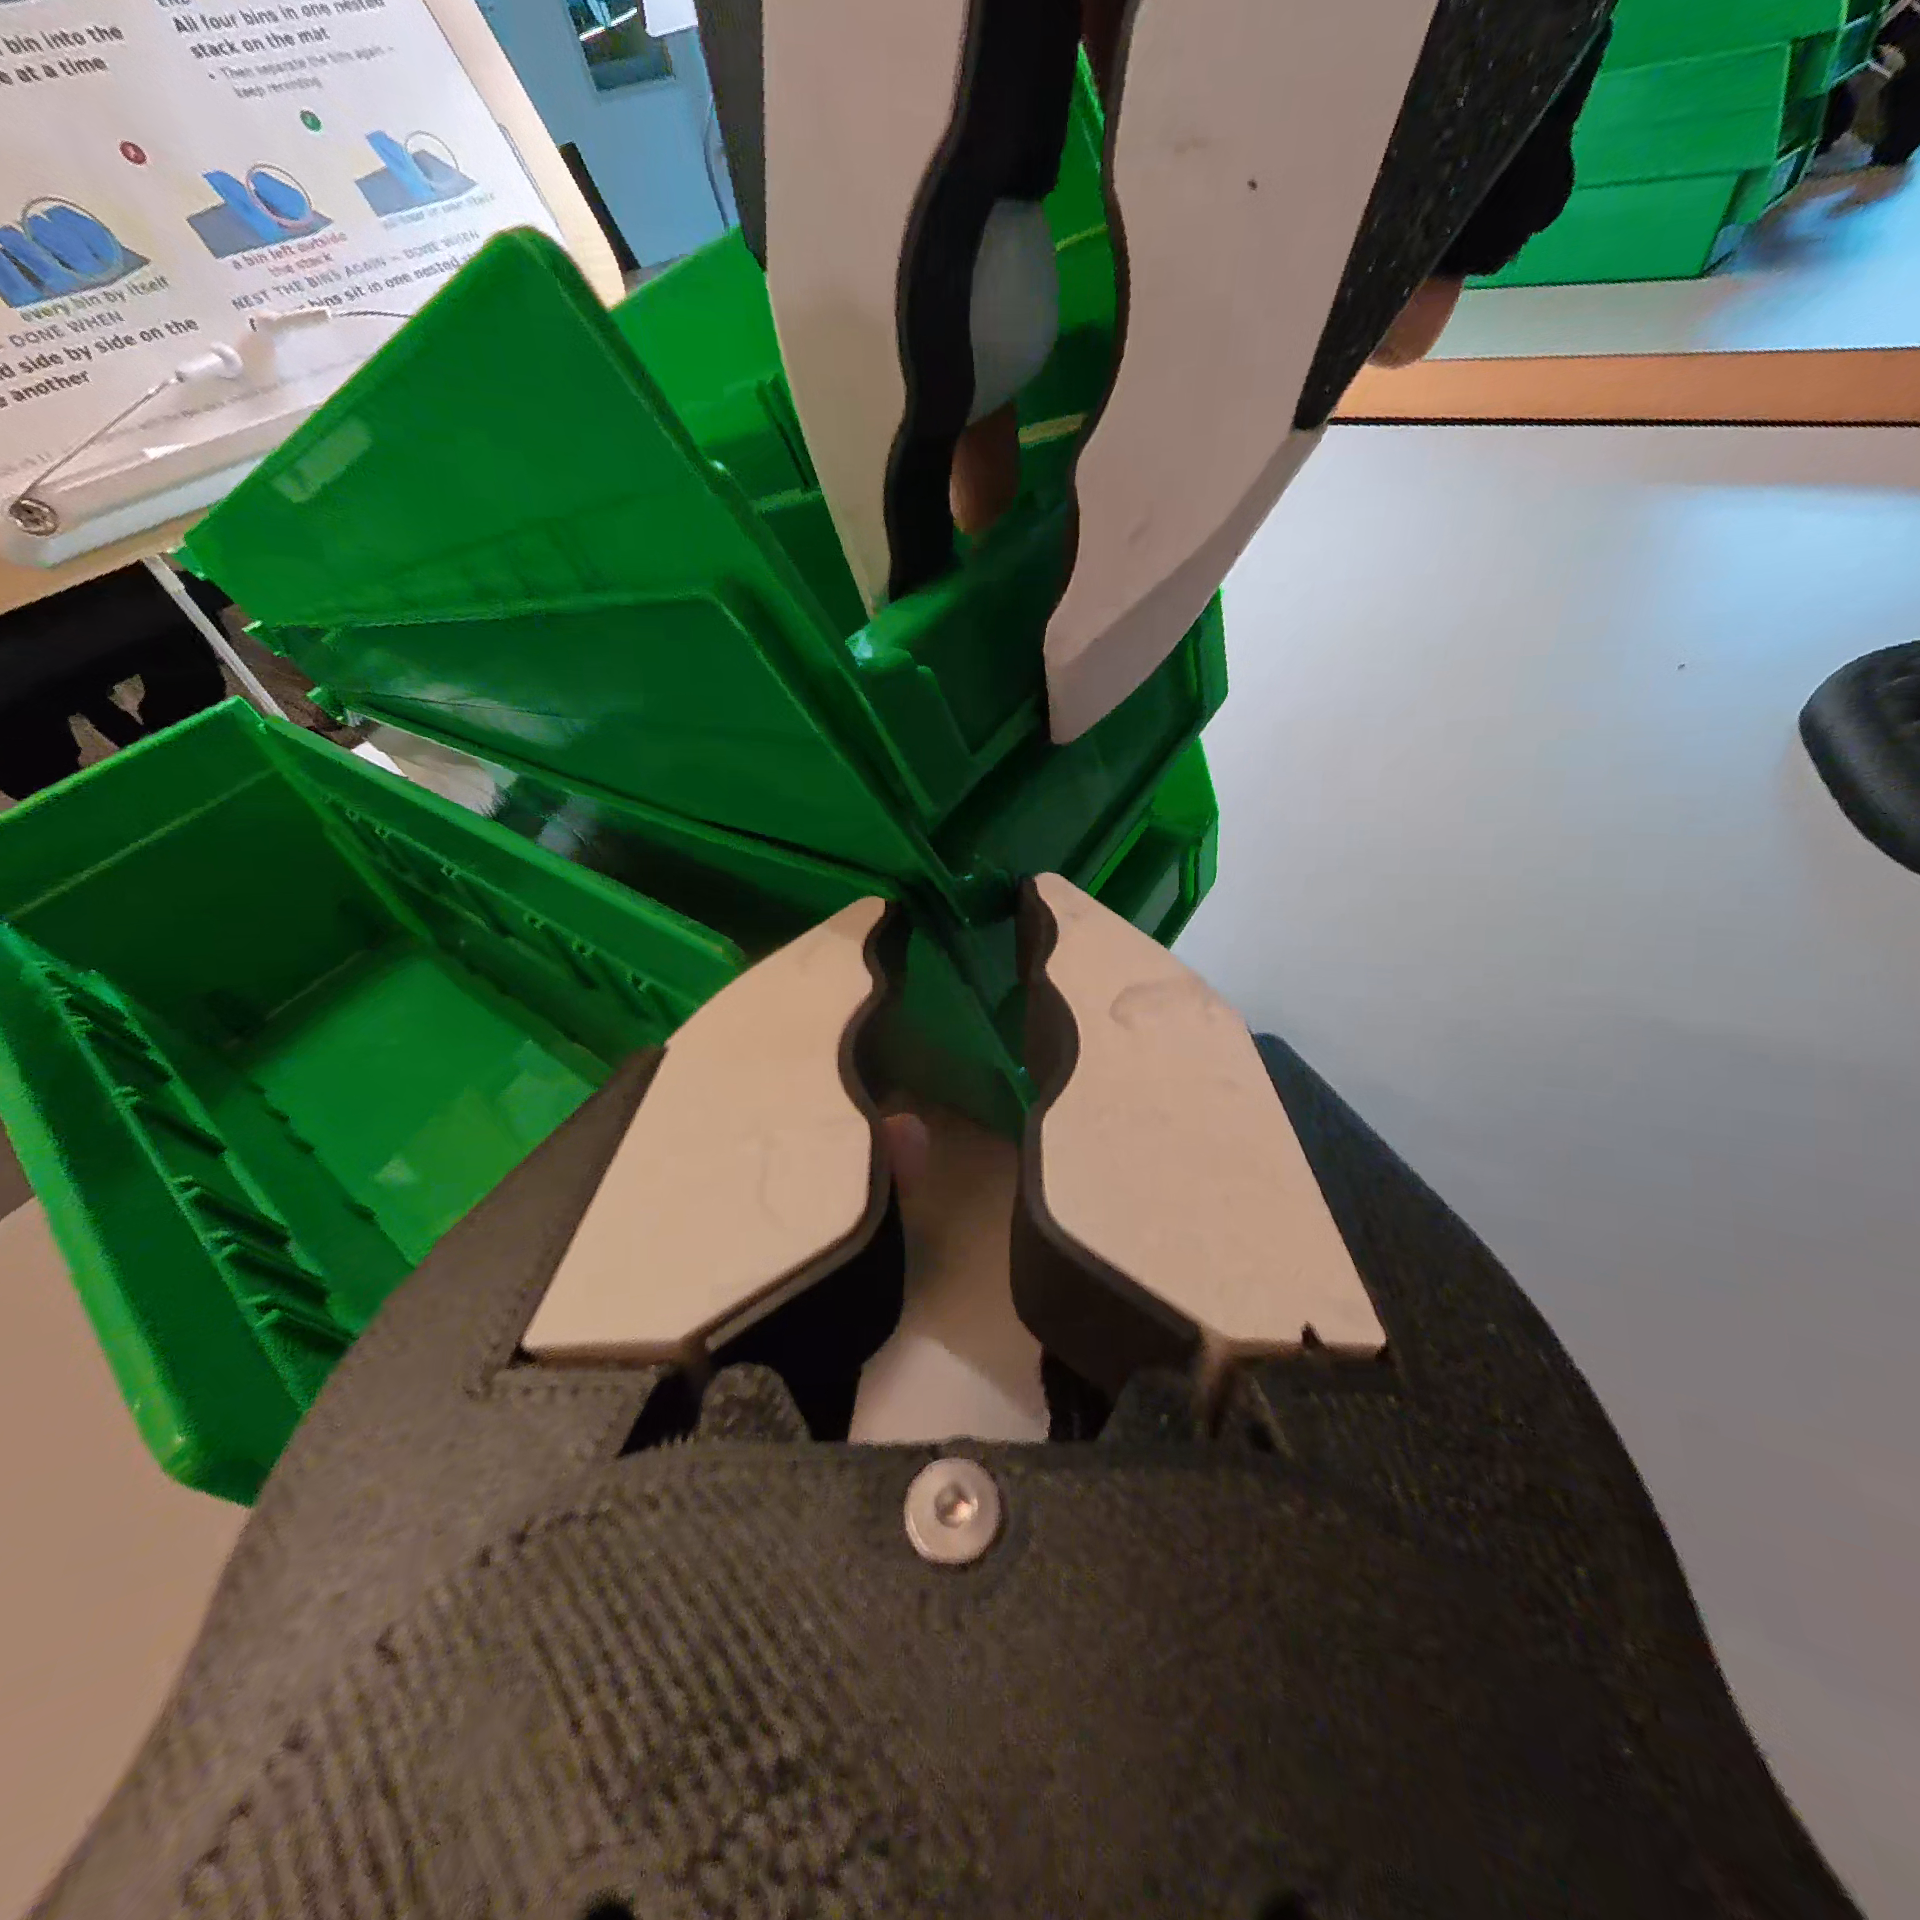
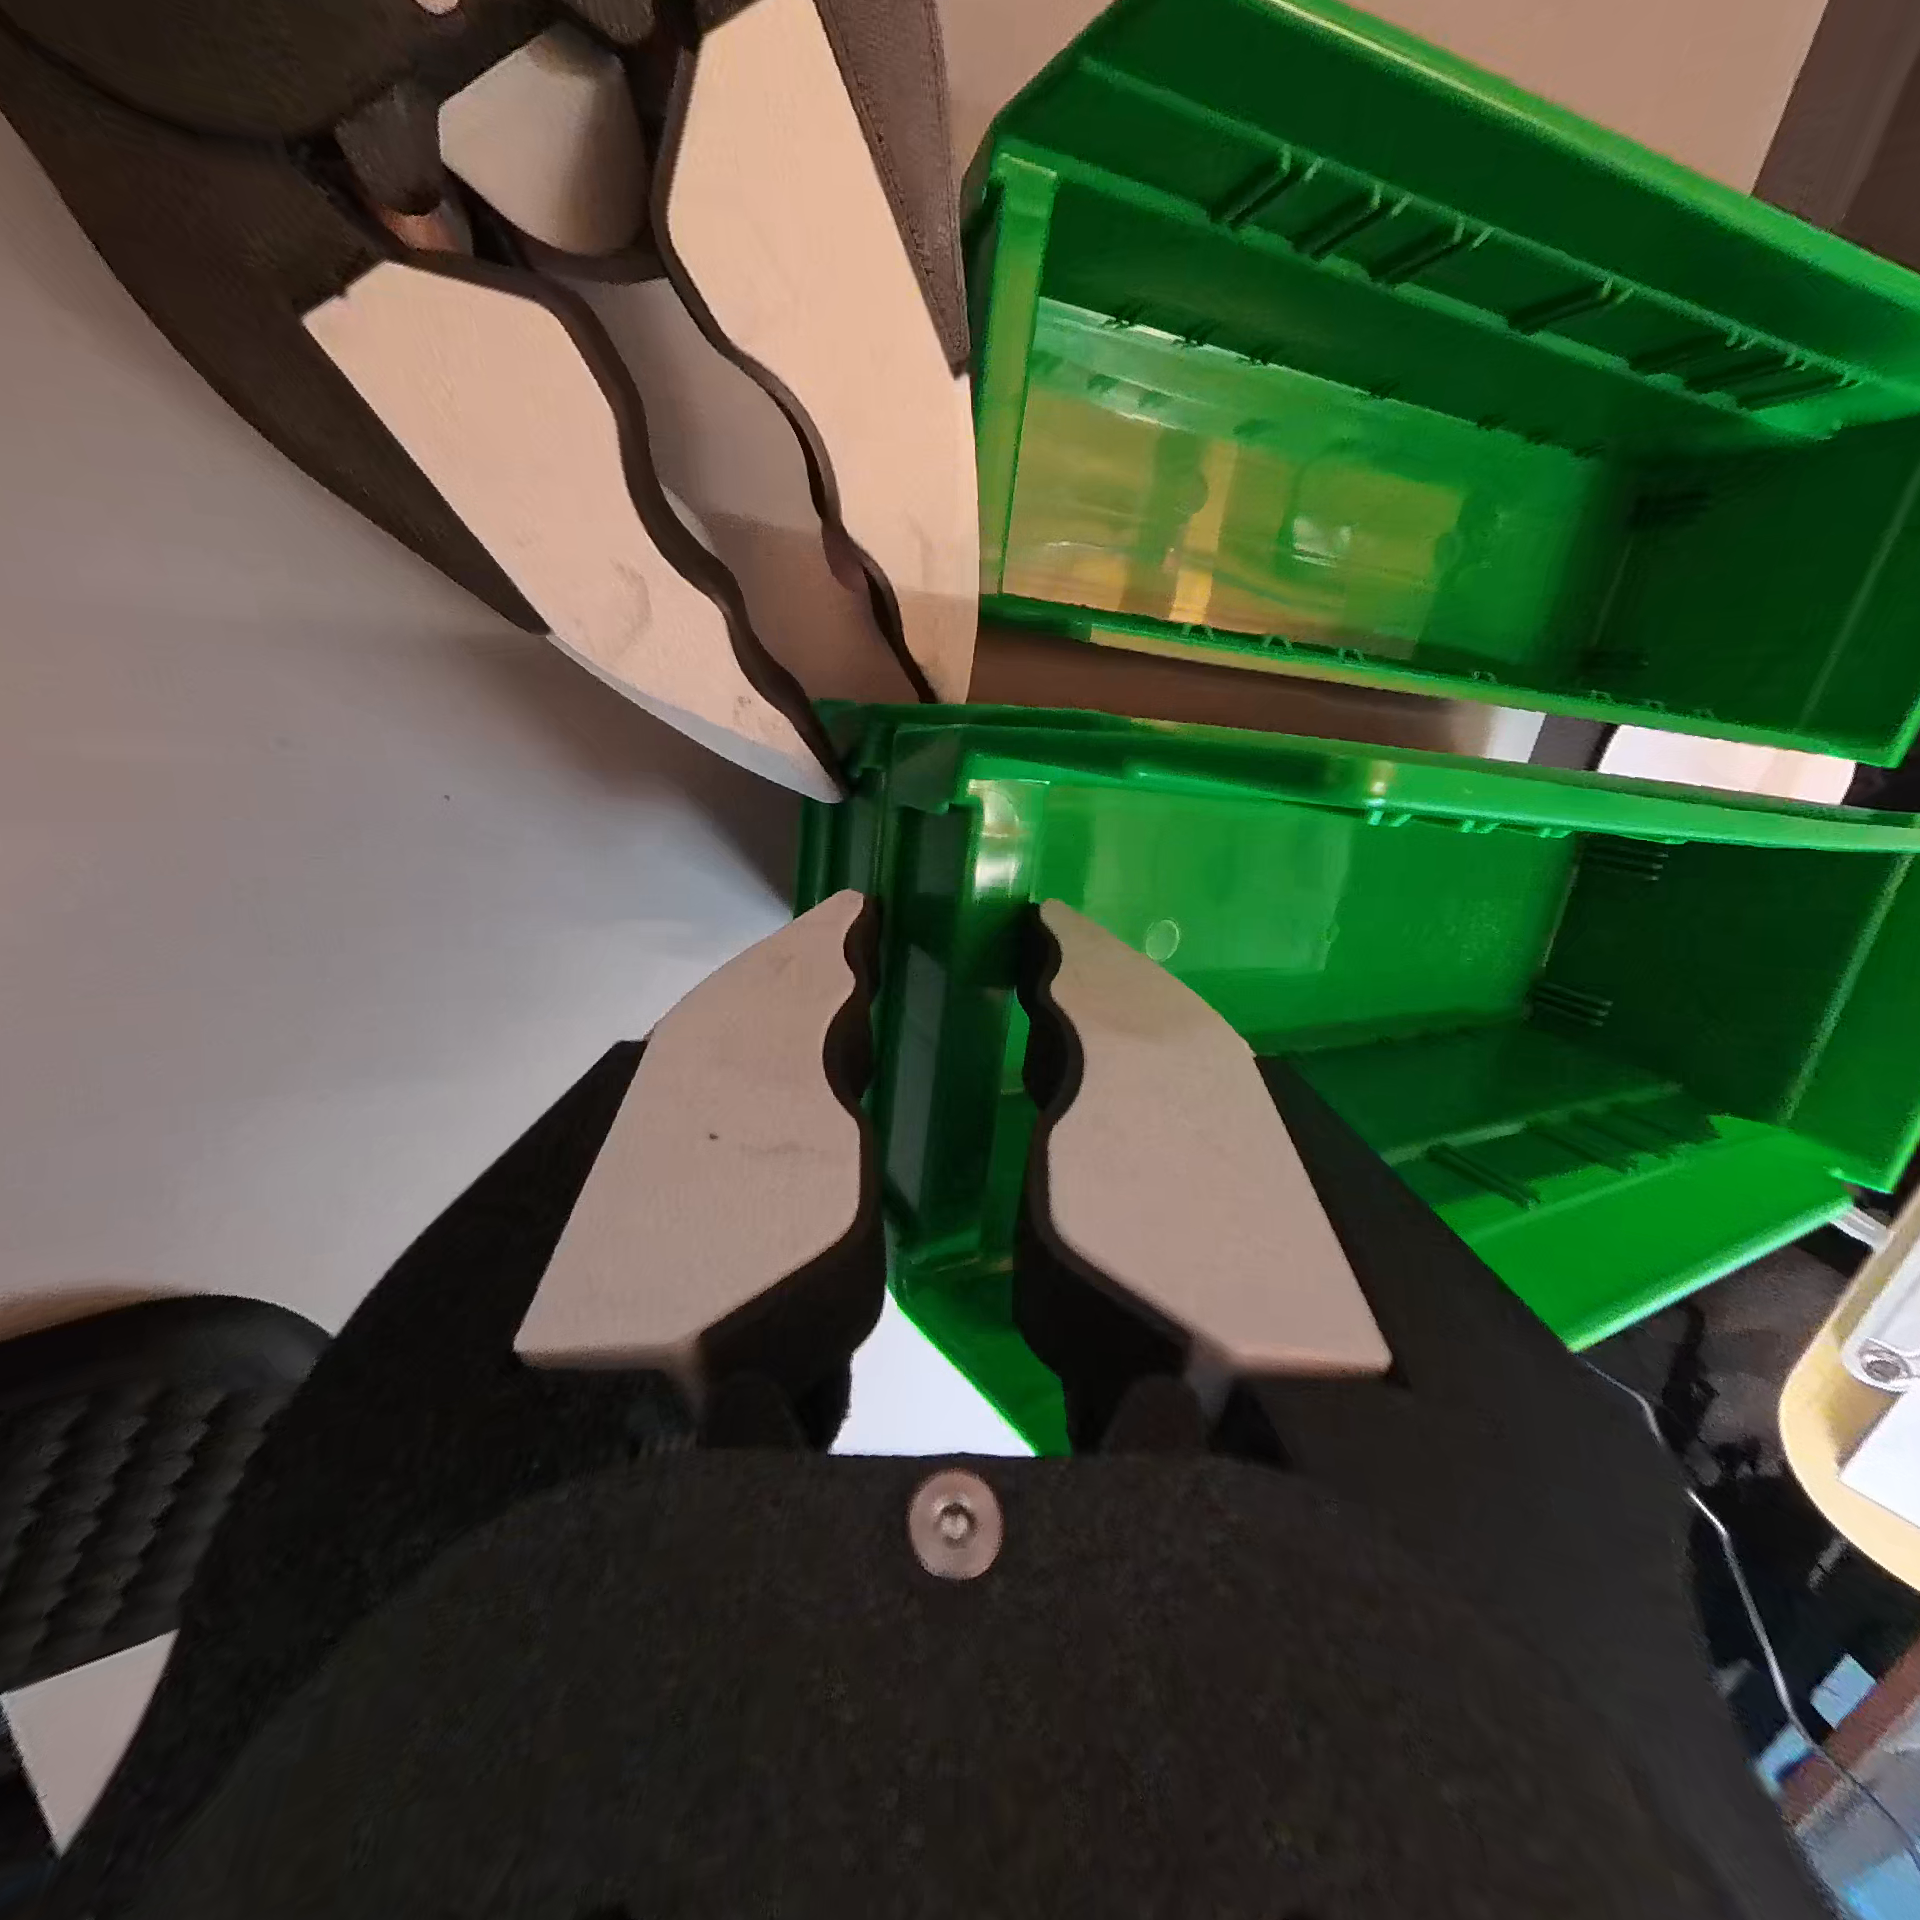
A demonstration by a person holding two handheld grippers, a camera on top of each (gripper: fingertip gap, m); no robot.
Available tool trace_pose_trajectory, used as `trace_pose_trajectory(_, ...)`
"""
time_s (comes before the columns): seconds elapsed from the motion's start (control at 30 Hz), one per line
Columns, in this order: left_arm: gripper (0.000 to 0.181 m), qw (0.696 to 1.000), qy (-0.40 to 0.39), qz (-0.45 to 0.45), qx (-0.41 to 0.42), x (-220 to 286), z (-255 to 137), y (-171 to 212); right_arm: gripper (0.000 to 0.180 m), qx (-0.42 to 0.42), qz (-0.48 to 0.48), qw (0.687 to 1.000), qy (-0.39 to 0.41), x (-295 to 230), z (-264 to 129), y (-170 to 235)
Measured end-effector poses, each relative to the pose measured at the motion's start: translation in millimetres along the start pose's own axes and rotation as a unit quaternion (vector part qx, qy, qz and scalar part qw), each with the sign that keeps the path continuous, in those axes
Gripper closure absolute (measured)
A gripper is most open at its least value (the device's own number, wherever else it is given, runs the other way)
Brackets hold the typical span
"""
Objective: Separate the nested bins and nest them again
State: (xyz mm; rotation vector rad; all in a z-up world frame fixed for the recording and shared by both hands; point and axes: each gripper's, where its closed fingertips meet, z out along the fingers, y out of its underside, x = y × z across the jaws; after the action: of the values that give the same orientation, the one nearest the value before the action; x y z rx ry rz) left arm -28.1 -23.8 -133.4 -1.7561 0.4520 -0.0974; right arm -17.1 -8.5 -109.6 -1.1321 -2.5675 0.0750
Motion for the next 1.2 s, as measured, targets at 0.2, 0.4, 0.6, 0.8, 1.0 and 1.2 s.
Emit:
trace_pose_trajectory(0.2, 0.161, 1.000, 0.005, -0.022, 0.014, -0.6, -0.4, -4.1, 0.154, 0.026, 0.015, 1.000, -0.005, 4.5, -10.2, -1.4)
trace_pose_trajectory(0.4, 0.162, 1.000, -0.009, -0.024, -0.006, -4.3, -0.6, 11.1, 0.152, 0.073, 0.043, 0.996, 0.014, 19.8, -75.2, -4.1)
trace_pose_trajectory(0.6, 0.160, 1.000, -0.009, -0.021, -0.014, -0.5, 2.7, 12.1, 0.151, 0.105, 0.029, 0.991, 0.081, 20.7, -98.9, -2.2)
trace_pose_trajectory(0.8, 0.151, 1.000, -0.003, -0.005, -0.011, 6.9, -3.5, 10.7, 0.151, 0.132, 0.048, 0.984, 0.106, 25.8, -140.5, 16.1)
trace_pose_trajectory(1.0, 0.141, 1.000, -0.002, -0.014, 0.000, 7.9, -19.0, 7.6, 0.152, 0.176, 0.081, 0.971, 0.141, 31.4, -200.5, 38.8)
trace_pose_trajectory(1.2, 0.141, 1.000, -0.006, -0.010, 0.007, 9.9, -23.6, 2.9, 0.152, 0.157, 0.084, 0.965, 0.194, 28.8, -231.6, 61.5)
